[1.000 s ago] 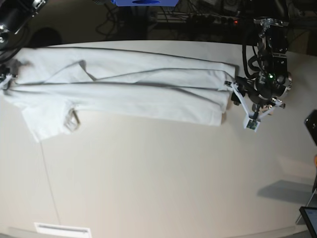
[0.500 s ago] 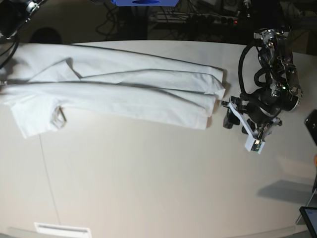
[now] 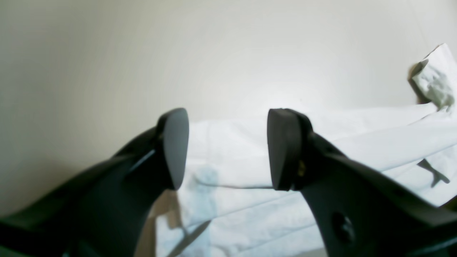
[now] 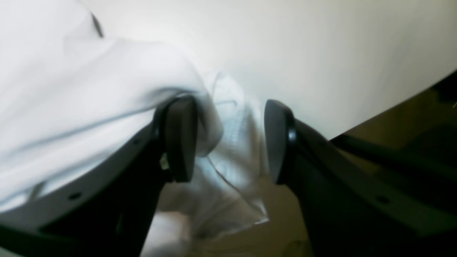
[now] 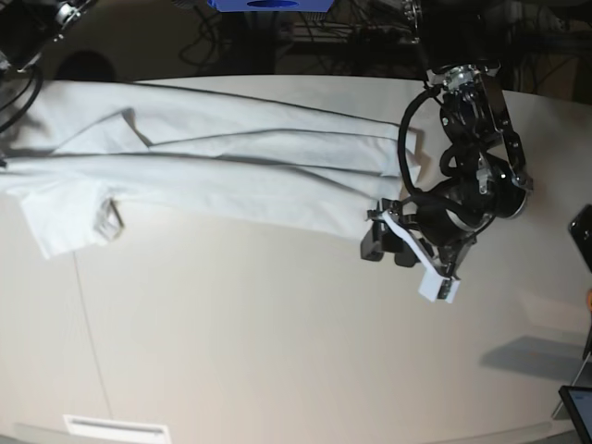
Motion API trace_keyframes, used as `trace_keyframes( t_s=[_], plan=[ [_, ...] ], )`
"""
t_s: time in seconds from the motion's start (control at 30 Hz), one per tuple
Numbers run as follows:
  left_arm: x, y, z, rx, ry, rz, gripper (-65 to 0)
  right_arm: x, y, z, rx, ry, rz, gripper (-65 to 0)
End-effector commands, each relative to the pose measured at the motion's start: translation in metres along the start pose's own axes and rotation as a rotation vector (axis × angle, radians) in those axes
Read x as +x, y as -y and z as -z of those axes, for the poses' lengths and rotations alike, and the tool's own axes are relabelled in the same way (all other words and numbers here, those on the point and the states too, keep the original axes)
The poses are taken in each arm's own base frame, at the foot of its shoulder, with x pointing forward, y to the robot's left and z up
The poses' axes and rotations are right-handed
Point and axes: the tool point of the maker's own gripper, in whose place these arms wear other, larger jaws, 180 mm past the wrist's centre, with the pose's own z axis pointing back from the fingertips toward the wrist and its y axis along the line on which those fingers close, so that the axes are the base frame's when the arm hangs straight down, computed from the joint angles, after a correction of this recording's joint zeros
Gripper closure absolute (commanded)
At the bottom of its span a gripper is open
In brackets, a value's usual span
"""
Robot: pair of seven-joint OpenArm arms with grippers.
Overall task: Fold the T-shirt properly
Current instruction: 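Release the hem and move the left gripper back over the folded shirt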
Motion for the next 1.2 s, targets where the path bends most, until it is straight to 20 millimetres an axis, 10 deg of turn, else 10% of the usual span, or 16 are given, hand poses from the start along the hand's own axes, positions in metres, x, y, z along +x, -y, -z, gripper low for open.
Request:
trace_keyframes(
  t_s=[0.0, 0.4, 0.77, 1.17],
  plan=[
    [0.011, 0.01, 0.002, -0.024, 0.026, 0.022, -34.3, 0.013, 0.015, -0.007, -0.041, 0.059, 0.046, -29.3],
    [-0.039, 0.07, 0.062, -0.008, -0.098, 0.233, -34.1, 0.029, 0.019, -0.016, -0.061, 0.175, 0.086, -29.3],
    [-0.1, 0.046, 0.098, -0.004, -0.257, 0.156, -34.1, -0.024, -0.007, -0.007, -0.009, -0.014, 0.108, -29.2],
    [-0.131, 0.024, 0.104, 0.024, -0.337, 0.136, -33.9, 0.036, 0.015, -0.056, -0.117, 0.245, 0.139, -29.2]
  ],
)
